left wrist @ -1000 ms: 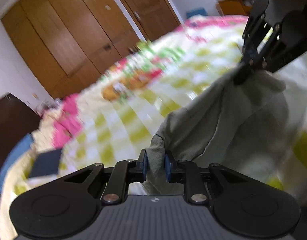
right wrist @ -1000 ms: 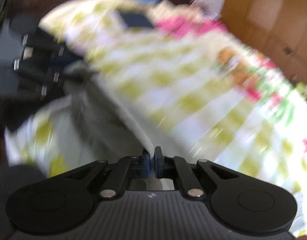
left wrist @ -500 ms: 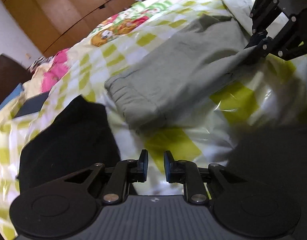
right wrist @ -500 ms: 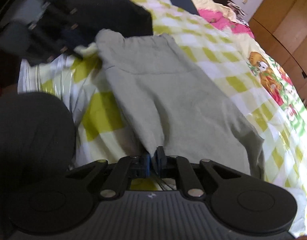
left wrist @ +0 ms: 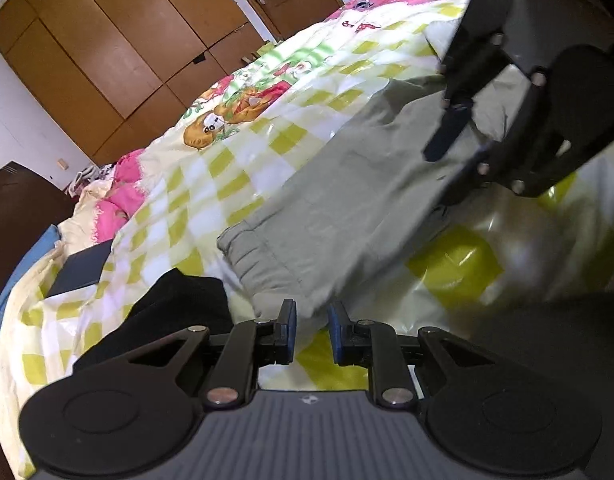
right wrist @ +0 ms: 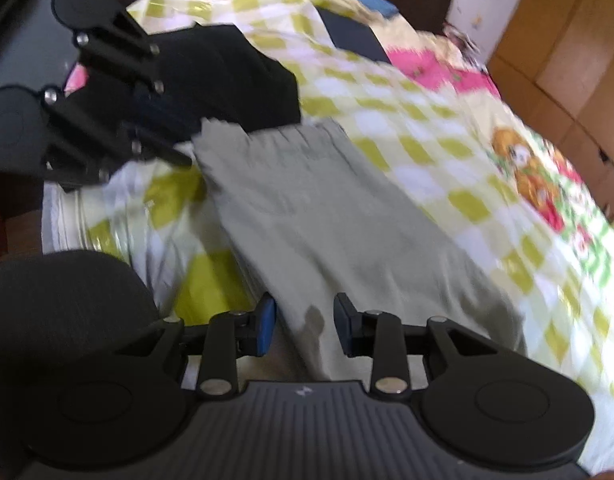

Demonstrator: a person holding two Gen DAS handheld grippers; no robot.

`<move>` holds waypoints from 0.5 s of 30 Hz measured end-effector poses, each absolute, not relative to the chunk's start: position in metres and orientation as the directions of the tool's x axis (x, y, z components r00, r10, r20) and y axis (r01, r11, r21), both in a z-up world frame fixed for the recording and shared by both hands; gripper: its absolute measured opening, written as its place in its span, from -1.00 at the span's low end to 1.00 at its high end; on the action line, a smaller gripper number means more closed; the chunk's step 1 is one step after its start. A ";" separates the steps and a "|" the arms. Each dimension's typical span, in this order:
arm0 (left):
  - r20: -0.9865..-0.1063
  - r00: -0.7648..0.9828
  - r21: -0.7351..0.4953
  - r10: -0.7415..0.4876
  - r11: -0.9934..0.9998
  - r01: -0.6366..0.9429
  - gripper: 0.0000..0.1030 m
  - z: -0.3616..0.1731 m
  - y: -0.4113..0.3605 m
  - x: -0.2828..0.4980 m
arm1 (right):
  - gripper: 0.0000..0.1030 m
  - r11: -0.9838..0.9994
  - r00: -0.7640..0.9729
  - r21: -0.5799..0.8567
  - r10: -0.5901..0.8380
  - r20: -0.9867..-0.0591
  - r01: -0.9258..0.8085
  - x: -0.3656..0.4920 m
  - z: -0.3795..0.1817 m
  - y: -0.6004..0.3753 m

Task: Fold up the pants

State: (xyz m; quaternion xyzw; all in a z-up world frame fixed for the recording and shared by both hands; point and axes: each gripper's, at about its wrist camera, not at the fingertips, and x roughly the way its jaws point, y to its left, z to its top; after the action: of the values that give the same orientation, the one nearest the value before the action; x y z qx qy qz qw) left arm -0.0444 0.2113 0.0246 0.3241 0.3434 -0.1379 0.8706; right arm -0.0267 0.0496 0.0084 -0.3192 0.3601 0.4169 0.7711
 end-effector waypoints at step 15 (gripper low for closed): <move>-0.567 0.823 0.668 0.039 0.607 0.431 -0.53 0.033 0.219 0.001 | -0.88 0.514 0.455 -0.203 0.431 -0.780 -0.834 0.011 0.060 0.060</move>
State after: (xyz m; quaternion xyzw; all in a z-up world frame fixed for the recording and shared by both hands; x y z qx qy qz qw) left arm 0.0008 0.2185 0.0326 0.4281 0.2745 -0.1150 0.8533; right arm 0.0108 0.0602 0.0597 -0.2950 0.3414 0.3949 0.8002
